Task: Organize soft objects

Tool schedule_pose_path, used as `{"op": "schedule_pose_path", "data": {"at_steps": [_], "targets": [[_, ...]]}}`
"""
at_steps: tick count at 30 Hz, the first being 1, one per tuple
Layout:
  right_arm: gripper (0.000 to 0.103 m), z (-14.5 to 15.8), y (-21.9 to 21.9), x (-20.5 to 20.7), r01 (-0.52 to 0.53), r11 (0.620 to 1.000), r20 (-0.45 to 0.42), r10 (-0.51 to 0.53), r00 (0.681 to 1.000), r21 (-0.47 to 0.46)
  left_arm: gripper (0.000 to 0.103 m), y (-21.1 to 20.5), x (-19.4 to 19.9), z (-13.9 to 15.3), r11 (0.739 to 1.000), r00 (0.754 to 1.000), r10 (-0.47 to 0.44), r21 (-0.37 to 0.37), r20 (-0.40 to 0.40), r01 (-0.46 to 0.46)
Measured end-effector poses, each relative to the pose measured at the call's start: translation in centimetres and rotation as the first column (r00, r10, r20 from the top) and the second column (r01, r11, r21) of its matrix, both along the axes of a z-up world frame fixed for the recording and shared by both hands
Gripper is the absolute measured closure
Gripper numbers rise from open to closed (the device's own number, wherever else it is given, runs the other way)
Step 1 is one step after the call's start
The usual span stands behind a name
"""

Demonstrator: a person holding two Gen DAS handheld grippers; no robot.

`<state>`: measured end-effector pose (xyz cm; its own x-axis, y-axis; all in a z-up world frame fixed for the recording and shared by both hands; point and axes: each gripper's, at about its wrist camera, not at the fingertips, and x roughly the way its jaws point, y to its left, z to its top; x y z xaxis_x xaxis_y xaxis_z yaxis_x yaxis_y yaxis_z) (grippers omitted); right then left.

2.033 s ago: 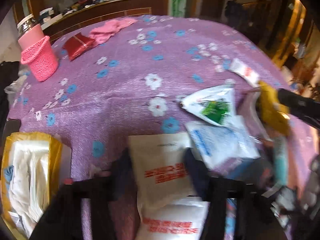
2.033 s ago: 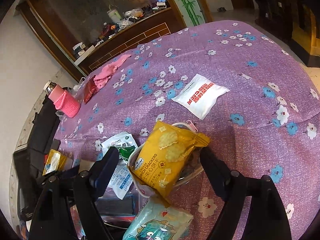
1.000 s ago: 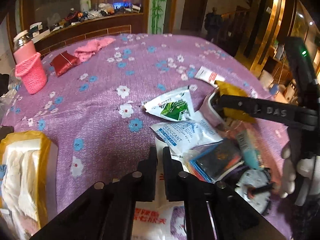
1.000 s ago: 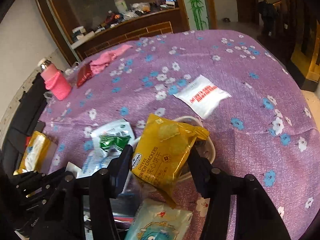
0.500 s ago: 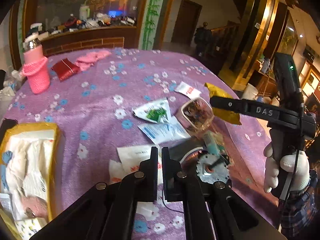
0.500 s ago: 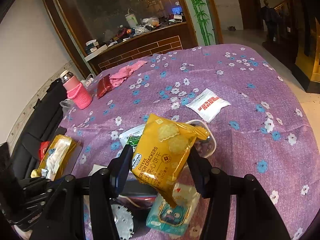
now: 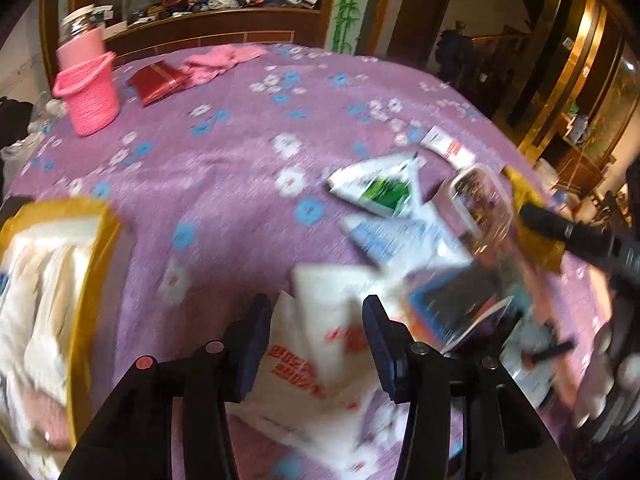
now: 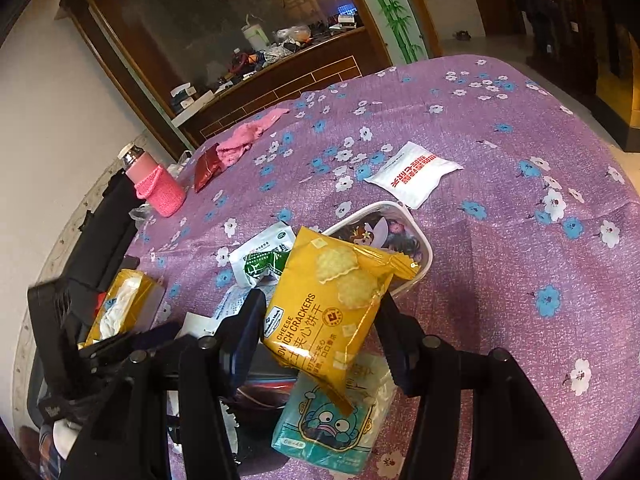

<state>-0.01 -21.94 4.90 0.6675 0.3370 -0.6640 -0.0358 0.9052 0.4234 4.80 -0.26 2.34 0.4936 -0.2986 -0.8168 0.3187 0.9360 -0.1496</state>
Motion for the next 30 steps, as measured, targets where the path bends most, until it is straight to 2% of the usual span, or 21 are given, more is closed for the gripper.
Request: {"op": "schedule_pose_path", "data": {"at_steps": [2, 5, 8, 10, 12, 17, 19, 20, 22, 25, 30], "targets": [[0.049, 0.1, -0.1, 0.0, 0.0, 1.0, 0.004, 0.0, 1.0, 0.002, 0.047, -0.6, 0.8, 0.5, 0.999, 1.0, -0.009, -0.031, -0.004, 0.009], [0.049, 0.3, -0.3, -0.3, 0.0, 1.0, 0.017, -0.001, 1.0, 0.012, 0.045, -1.9, 2.7, 0.4, 0.995, 0.998, -0.024, -0.095, -0.059, 0.018], [0.049, 0.4, -0.6, -0.5, 0.002, 1.0, 0.024, -0.002, 1.0, 0.022, 0.044, -3.4, 4.4, -0.3, 0.993, 0.993, -0.05, -0.113, -0.107, 0.038], [0.049, 0.4, -0.8, -0.4, 0.0, 1.0, 0.022, -0.001, 1.0, 0.032, 0.038, -4.6, 5.1, -0.7, 0.993, 0.989, -0.071, -0.101, -0.13, 0.058], [0.049, 0.3, -0.9, -0.3, -0.001, 0.999, 0.018, 0.0, 1.0, 0.039, 0.035, -5.9, 5.4, -0.6, 0.993, 0.988, -0.097, -0.071, -0.118, 0.089], [0.049, 0.1, -0.9, -0.4, 0.003, 0.999, 0.011, -0.003, 1.0, 0.039, 0.033, -8.7, 5.8, -0.8, 0.988, 0.984, -0.152, -0.002, -0.094, 0.152], [0.049, 0.1, -0.8, -0.4, 0.008, 1.0, 0.012, -0.009, 1.0, 0.028, 0.048, -9.2, 6.0, -0.7, 0.987, 0.983, -0.161, 0.013, -0.086, 0.163], [0.049, 0.1, -0.8, -0.5, 0.012, 1.0, 0.015, -0.013, 1.0, 0.021, 0.071, -9.1, 6.2, -0.7, 0.988, 0.983, -0.156, -0.009, -0.092, 0.156], [0.049, 0.2, -1.0, -0.7, 0.02, 1.0, 0.024, -0.021, 0.999, 0.017, 0.075, -9.1, 6.0, -0.6, 0.984, 0.98, -0.172, -0.056, -0.104, 0.166], [0.049, 0.4, -1.2, -0.7, 0.026, 0.999, 0.032, -0.027, 0.999, 0.022, 0.078, -9.2, 4.9, 0.2, 0.981, 0.98, -0.189, -0.04, -0.059, 0.187], [0.049, 0.7, -1.5, -0.9, 0.017, 0.999, 0.049, -0.02, 0.999, 0.044, 0.078, -7.4, 2.7, 1.9, 0.98, 0.984, -0.18, -0.087, -0.017, 0.178]]}}
